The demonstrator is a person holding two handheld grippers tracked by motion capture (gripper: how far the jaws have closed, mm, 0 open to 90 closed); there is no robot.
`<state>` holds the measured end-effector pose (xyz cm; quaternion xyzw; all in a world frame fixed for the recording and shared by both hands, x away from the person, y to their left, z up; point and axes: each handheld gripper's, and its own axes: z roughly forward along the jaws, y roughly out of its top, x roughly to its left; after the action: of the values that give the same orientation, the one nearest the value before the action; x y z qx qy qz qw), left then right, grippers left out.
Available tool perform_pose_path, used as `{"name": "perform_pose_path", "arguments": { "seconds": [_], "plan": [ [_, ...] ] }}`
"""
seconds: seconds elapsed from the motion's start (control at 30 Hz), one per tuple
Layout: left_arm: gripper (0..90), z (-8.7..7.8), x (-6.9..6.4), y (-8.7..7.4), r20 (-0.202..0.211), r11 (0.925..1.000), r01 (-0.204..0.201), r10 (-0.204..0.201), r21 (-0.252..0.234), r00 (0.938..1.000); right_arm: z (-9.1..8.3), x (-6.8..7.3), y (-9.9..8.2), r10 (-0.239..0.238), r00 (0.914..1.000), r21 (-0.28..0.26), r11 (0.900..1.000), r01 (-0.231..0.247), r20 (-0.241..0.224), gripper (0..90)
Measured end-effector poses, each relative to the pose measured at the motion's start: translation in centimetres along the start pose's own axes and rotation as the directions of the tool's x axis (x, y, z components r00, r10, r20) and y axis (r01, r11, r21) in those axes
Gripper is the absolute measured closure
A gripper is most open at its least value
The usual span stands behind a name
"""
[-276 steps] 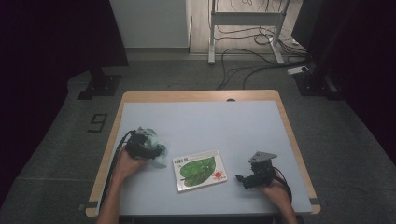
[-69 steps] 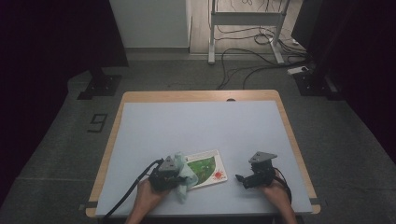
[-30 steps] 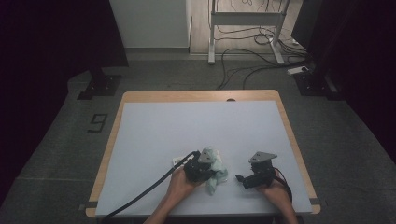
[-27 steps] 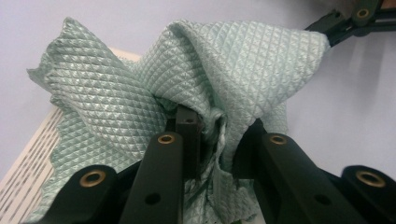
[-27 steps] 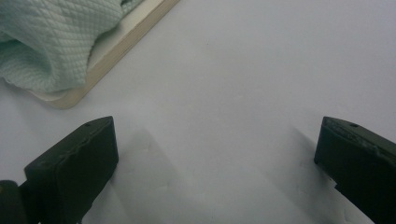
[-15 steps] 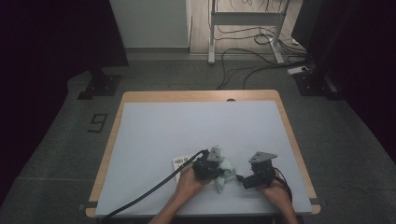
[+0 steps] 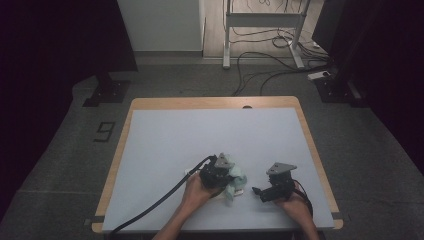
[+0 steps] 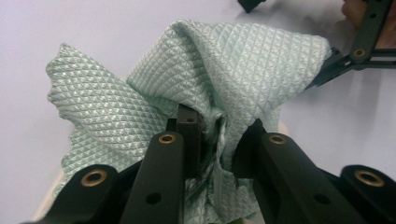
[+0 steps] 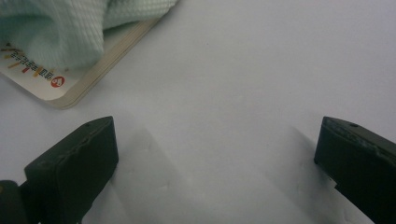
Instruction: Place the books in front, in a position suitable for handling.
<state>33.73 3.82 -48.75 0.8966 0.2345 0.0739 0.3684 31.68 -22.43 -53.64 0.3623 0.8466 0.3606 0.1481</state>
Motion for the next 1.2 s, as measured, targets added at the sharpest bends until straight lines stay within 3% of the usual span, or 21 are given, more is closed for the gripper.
{"name": "perform_pose_path", "arguments": {
  "seconds": [0.33, 0.57, 0.93, 1.2],
  "plan": [
    [77.4, -2.8, 2.0, -1.0, -0.050, 0.9992, 0.036, -0.037, -0.017, 0.9980, 0.0, 0.0, 0.0, 0.000, 1.0000, 0.000, 1.0000, 0.000, 0.000, 0.0],
    [77.5, -5.2, 3.7, -2.2, -0.102, 0.9967, 0.073, -0.076, -0.035, 0.9919, 0.0, 0.0, 0.0, 0.000, 1.0000, 0.000, 1.0000, 0.000, -0.001, 0.0],
    [77.6, -8.8, 6.2, -3.8, -0.183, 0.9898, 0.125, -0.136, -0.068, 0.9736, 0.0, 0.0, 0.0, 0.000, 1.0000, 0.000, 1.0000, 0.000, 0.000, 0.0],
    [77.6, -11.2, 8.1, -5.2, -0.245, 0.9839, 0.162, -0.176, -0.077, 0.9536, 0.0, 0.0, 0.0, 0.002, 1.0000, 0.000, 1.0000, -0.002, 0.000, 0.0]
  ]
}}
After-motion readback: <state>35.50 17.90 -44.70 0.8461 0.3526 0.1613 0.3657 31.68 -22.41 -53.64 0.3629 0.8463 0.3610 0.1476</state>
